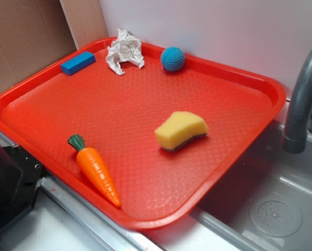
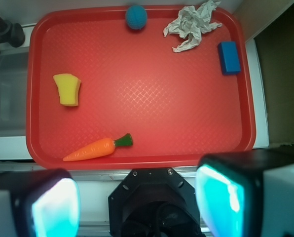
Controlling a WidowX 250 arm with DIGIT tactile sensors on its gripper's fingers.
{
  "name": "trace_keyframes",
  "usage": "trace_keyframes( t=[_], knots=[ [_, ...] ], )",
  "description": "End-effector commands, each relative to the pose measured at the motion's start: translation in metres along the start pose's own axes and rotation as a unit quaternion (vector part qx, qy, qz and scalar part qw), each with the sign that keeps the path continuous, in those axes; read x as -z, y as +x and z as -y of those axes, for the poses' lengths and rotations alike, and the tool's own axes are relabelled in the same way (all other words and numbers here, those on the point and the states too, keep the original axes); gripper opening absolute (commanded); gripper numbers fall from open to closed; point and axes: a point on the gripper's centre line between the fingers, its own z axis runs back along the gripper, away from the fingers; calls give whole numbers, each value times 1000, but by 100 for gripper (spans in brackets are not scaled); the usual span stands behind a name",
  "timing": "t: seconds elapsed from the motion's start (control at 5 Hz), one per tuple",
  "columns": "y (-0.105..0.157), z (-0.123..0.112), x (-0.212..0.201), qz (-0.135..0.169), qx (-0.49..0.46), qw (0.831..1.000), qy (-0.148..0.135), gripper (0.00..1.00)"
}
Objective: Grab the green sponge.
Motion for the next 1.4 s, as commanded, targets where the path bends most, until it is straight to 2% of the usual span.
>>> trace_keyframes(
  t=[0.0, 0.2, 0.4, 0.6, 0.8, 1.0, 1.2],
  knots=[
    [0, 0, 0, 0, 0, 1000, 0, 100],
    [42, 49, 56, 10, 52, 999, -3, 100],
    [73, 95, 97, 7, 27, 999, 19, 100],
    [105, 110, 140, 34, -21, 999, -7, 100],
    [108, 125, 174, 9, -12, 1000, -17, 100],
    [106, 131, 200, -12, 15, 1000, -20, 100],
    [103, 130, 226, -62, 40, 997, -39, 100]
  ],
)
